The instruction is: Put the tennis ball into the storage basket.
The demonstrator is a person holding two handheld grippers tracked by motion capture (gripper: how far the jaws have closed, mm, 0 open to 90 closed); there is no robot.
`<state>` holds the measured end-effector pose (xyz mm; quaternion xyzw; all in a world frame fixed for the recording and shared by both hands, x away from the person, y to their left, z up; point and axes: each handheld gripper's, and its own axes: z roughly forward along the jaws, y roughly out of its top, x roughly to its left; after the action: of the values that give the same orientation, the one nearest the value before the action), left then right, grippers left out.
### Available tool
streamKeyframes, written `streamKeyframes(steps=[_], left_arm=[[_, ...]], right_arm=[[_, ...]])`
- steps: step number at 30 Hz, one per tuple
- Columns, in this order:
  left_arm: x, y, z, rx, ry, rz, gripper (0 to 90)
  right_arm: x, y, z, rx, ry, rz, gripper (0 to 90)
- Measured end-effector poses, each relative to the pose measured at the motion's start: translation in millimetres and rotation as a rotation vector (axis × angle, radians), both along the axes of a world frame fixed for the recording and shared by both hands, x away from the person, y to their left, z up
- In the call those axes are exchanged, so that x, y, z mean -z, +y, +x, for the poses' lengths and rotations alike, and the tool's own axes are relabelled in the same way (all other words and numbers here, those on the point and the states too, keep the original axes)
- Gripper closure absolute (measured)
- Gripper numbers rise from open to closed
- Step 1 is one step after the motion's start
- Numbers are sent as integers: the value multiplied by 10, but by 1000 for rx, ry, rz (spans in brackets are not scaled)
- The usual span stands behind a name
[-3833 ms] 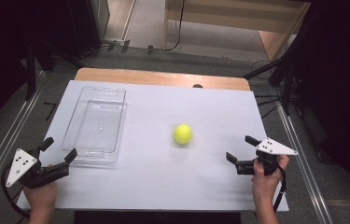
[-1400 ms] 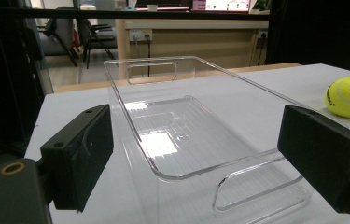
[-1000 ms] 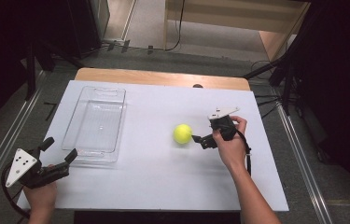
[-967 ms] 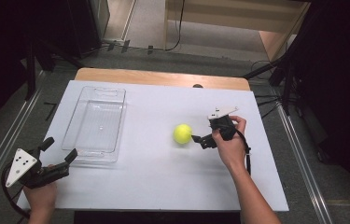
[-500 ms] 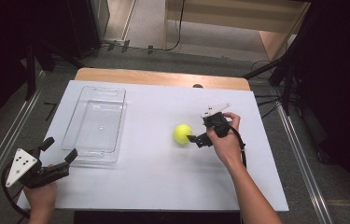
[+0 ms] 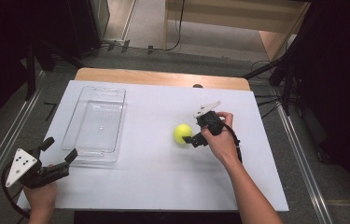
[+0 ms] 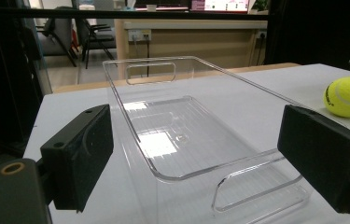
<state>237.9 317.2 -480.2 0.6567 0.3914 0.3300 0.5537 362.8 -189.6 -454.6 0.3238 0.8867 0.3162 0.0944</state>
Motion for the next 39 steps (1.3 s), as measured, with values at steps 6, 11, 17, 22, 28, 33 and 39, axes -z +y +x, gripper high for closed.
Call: streamKeyframes(steps=[6, 11, 17, 22, 28, 33, 39], left_arm=[[0, 0, 0, 0, 0, 0, 110], [1, -2, 1, 1, 0, -1, 110], [0, -3, 1, 2, 0, -1, 111], [0, -2, 1, 2, 0, -1, 111], [0, -2, 1, 2, 0, -1, 111], [-1, -1, 0, 3, 0, -1, 110], [0, -3, 0, 3, 0, -3, 110]], right_arm=[[40, 49, 44, -7, 28, -15, 0], [62, 92, 78, -22, 48, -34, 0], [81, 129, 106, -34, 62, -48, 0], [105, 171, 132, -57, 76, -70, 0], [124, 224, 165, -77, 88, -88, 0], [155, 270, 192, -93, 101, -106, 0], [189, 308, 229, -106, 114, -128, 0]])
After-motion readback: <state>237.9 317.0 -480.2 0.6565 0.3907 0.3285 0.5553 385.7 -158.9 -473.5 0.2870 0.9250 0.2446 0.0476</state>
